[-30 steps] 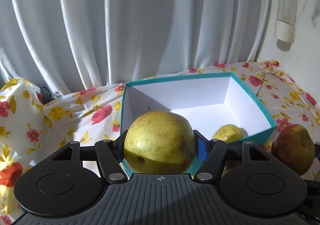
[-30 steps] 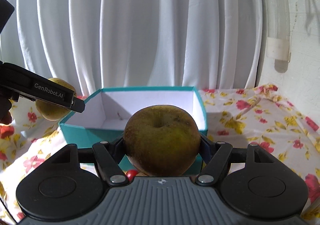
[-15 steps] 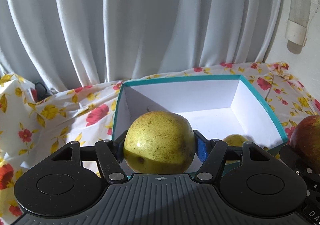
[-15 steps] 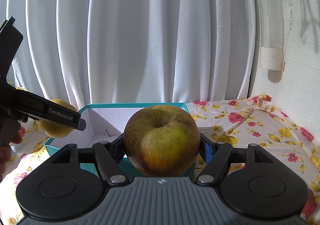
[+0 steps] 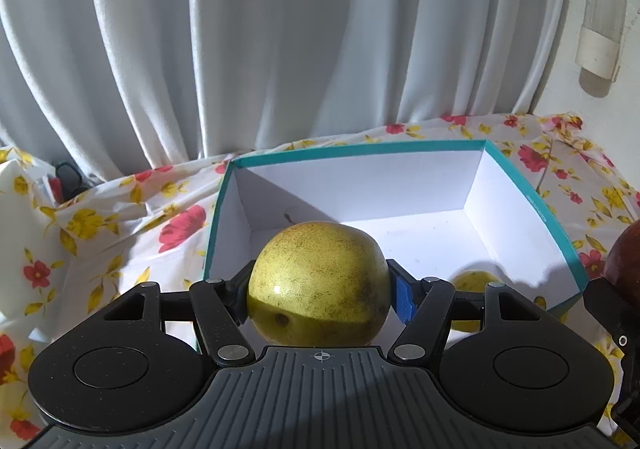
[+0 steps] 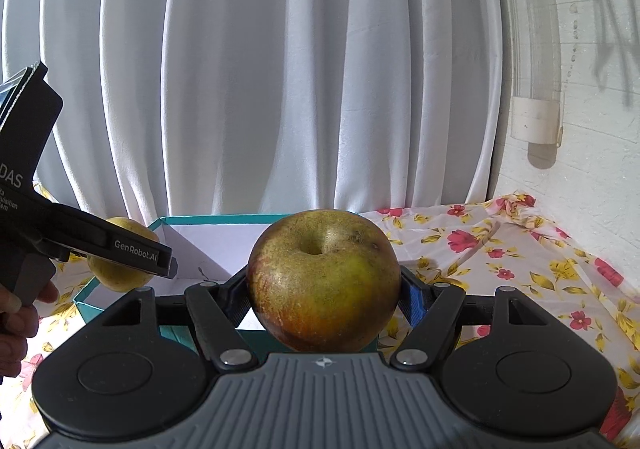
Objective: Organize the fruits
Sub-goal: 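Carry the green pear over the box with the left tool while the right tool carries the greenish apple, then release the green pear into the box with the left tool while the right tool holds the greenish apple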
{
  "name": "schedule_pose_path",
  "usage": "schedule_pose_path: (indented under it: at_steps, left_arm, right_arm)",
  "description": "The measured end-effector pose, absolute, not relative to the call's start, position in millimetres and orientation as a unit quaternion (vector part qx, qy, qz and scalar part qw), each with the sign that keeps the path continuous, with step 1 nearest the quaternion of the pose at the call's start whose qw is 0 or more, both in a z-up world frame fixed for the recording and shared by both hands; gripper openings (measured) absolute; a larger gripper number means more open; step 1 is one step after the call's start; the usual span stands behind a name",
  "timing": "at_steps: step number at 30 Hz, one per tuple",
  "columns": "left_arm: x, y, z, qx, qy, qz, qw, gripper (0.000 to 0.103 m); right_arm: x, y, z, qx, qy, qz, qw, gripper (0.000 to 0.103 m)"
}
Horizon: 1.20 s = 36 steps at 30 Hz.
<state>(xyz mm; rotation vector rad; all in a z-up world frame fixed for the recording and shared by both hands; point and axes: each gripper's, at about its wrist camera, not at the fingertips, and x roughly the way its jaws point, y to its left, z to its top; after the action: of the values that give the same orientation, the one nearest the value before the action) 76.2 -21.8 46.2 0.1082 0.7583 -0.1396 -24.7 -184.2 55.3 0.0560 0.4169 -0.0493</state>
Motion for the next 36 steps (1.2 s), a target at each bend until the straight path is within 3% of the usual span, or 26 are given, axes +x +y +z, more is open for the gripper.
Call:
schedule_pose_path:
  at_steps: [36]
  left_arm:
    - [133, -25, -12, 0.074, 0.420, -0.029, 0.904, 0.070]
  right_arm:
    - [-18, -181, 59, 0.026, 0.211, -0.036, 0.977, 0.072]
